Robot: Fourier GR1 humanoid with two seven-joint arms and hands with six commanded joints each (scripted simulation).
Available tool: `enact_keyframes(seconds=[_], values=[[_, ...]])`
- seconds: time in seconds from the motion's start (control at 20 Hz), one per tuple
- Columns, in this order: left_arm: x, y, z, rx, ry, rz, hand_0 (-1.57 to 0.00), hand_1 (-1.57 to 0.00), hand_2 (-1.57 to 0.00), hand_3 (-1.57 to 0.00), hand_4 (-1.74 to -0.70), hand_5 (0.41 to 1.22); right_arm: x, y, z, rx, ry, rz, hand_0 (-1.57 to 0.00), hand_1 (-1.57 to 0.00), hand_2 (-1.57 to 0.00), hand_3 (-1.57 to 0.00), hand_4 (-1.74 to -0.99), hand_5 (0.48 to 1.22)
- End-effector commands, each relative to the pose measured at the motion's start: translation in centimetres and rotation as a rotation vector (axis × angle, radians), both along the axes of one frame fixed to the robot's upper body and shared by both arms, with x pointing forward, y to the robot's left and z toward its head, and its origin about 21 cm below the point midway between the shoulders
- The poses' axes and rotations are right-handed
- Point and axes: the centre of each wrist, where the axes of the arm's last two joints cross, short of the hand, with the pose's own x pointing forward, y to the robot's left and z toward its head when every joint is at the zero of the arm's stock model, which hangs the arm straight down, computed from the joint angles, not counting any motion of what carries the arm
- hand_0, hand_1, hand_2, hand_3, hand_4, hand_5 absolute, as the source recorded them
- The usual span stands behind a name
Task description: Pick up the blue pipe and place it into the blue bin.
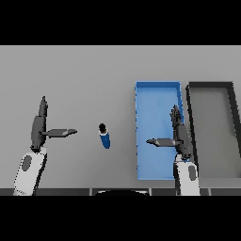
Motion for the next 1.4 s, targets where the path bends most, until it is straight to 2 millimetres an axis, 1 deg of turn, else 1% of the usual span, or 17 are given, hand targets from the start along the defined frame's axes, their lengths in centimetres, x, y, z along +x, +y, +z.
enact_keyframes(seconds=[0.0,0.25,0.3,0.35,0.4,0.45,0.55,0.6,0.65,0.7,0.75,0.8,0.9,0.95,1.1,1.15,1.35], values=[[0.1,0.0,0.0,0.000,-0.003,0.000,0.00,0.00,0.00,0.00,-0.97,0.593,0.1,0.0,0.0,0.000,0.002,-0.001,0.00,0.00,0.00,0.00,-1.205,0.629],[1.2,0.2,0.0,-0.004,0.011,0.002,0.00,0.00,0.00,0.00,-0.97,0.593,1.0,0.1,0.1,-0.003,0.016,-0.001,0.00,0.00,0.00,0.00,-1.205,0.629],[0.2,1.6,-0.2,0.072,-0.004,-0.118,0.00,0.00,0.00,0.00,-0.97,0.593,0.3,-1.3,0.5,-0.138,-0.073,0.026,0.00,0.00,0.00,0.00,-1.205,0.629],[-0.3,2.8,-0.5,0.124,0.001,-0.193,0.00,0.00,0.00,0.00,-0.96,0.592,-0.5,-1.8,0.7,-0.222,-0.119,0.052,0.00,0.00,0.00,0.00,-1.201,0.628],[-0.3,3.8,-0.3,0.150,0.009,-0.223,0.00,0.00,0.00,0.00,-0.96,0.590,-1.2,-1.9,1.0,-0.265,-0.144,0.074,0.00,0.00,0.00,0.00,-1.197,0.627],[-0.6,4.1,-0.3,0.161,0.000,-0.262,0.00,0.00,0.00,0.00,-0.96,0.590,-1.4,-1.7,1.1,-0.291,-0.139,0.089,0.00,0.00,0.00,0.00,-1.197,0.626],[-0.6,4.1,-0.5,0.164,0.006,-0.297,0.00,0.00,0.00,0.00,-0.96,0.595,-1.7,-1.7,1.6,-0.311,-0.141,0.096,0.00,0.00,0.00,0.00,-1.196,0.623],[-0.6,4.4,-0.3,0.168,0.007,-0.303,0.00,0.00,0.00,0.00,-0.96,0.594,-1.6,-1.7,1.4,-0.309,-0.125,0.095,0.00,0.00,0.00,0.00,-1.206,0.625],[-0.8,4.1,-0.4,0.154,0.001,-0.337,0.00,0.00,0.00,0.00,-0.96,0.593,-1.7,-1.6,1.5,-0.313,-0.128,0.097,0.00,0.00,0.00,0.00,-1.203,0.625],[-0.6,4.0,0.0,0.145,0.000,-0.369,0.00,0.00,0.00,0.00,-0.97,0.594,-1.5,-1.7,1.6,-0.317,-0.119,0.097,0.00,0.00,0.00,0.00,-1.197,0.621],[-1.2,4.0,-0.1,0.146,0.004,-0.412,0.00,0.00,0.00,0.00,-0.98,0.584,-1.6,-1.5,1.7,-0.317,-0.124,0.102,0.00,0.00,0.00,0.00,-1.192,0.621],[-1.4,3.7,0.3,0.146,0.008,-0.447,0.00,0.00,0.00,0.00,-0.99,0.573,-1.4,-1.3,1.9,-0.326,-0.139,0.100,0.00,0.00,0.00,0.00,-1.181,0.619],[-2.2,3.4,0.4,0.167,0.044,-0.530,0.00,0.00,0.00,0.00,-1.03,0.549,-1.4,-1.8,1.5,-0.319,-0.132,0.099,0.00,0.00,0.00,0.00,-1.179,0.616],[-2.6,2.5,0.1,0.157,0.064,-0.569,0.00,0.00,0.00,0.00,-1.05,0.535,-1.5,-1.6,1.3,-0.321,-0.124,0.108,0.00,0.00,0.00,0.00,-1.176,0.615],[-3.5,0.2,-0.3,0.146,0.125,-0.676,0.00,0.00,0.00,0.00,-1.11,0.497,-1.6,-1.6,1.7,-0.332,-0.123,0.108,0.00,0.00,0.00,0.00,-1.164,0.617],[-3.5,-0.8,-0.3,0.155,0.130,-0.695,0.00,0.00,0.00,0.00,-1.13,0.485,-1.4,-1.6,2.0,-0.315,-0.124,0.109,0.00,0.00,0.00,0.00,-1.174,0.618],[-4.1,-3.5,-1.3,0.166,0.156,-0.767,0.00,0.00,0.00,0.00,-1.14,0.450,-1.5,-1.8,1.5,-0.308,-0.111,0.107,0.00,0.00,0.00,0.00,-1.197,0.615]])
